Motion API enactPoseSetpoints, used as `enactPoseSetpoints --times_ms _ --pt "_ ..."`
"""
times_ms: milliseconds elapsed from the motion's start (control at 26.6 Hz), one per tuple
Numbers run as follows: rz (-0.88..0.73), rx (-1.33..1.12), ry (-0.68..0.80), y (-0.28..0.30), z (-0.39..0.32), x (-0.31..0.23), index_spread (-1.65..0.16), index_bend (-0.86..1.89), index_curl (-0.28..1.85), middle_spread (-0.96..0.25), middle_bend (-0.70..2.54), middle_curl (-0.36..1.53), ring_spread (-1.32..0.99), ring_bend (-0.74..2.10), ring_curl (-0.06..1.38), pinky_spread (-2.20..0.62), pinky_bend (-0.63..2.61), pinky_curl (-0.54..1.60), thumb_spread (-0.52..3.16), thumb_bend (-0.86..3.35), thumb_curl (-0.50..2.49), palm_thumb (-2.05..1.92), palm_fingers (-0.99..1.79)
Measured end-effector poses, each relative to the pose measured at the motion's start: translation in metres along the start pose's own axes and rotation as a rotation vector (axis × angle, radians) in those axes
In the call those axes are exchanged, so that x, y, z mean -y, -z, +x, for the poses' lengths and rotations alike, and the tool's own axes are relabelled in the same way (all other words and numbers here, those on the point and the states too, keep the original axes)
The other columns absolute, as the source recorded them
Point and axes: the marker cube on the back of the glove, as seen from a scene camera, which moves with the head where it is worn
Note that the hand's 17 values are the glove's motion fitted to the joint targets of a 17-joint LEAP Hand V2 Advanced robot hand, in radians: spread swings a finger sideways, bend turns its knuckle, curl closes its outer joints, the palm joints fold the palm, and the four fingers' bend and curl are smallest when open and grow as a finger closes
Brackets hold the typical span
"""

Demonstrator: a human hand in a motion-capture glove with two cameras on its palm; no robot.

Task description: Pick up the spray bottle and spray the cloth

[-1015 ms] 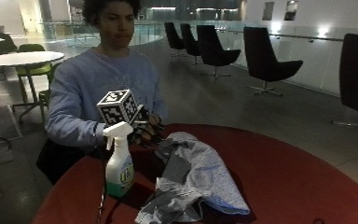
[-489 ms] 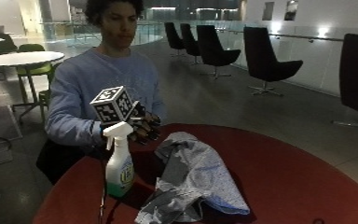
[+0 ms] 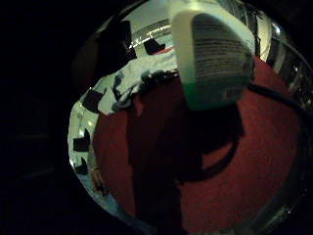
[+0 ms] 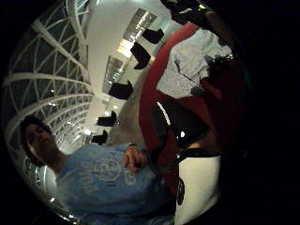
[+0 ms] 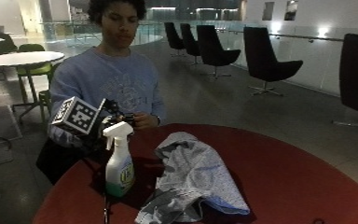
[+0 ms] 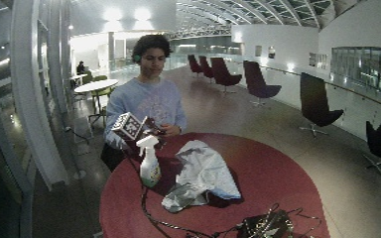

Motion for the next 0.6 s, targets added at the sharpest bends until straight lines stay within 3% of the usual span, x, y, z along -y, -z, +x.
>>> enactPoseSetpoints --times_ms 602 --pt "0.313 0.116 -0.398 0.019 0.067 0.013 -0.41 0.06 0.18 0.01 0.21 0.35 0.05 0.36 0.30 0.20 0.48 0.37 1.10 -0.03 0.29 0.60 0.39"
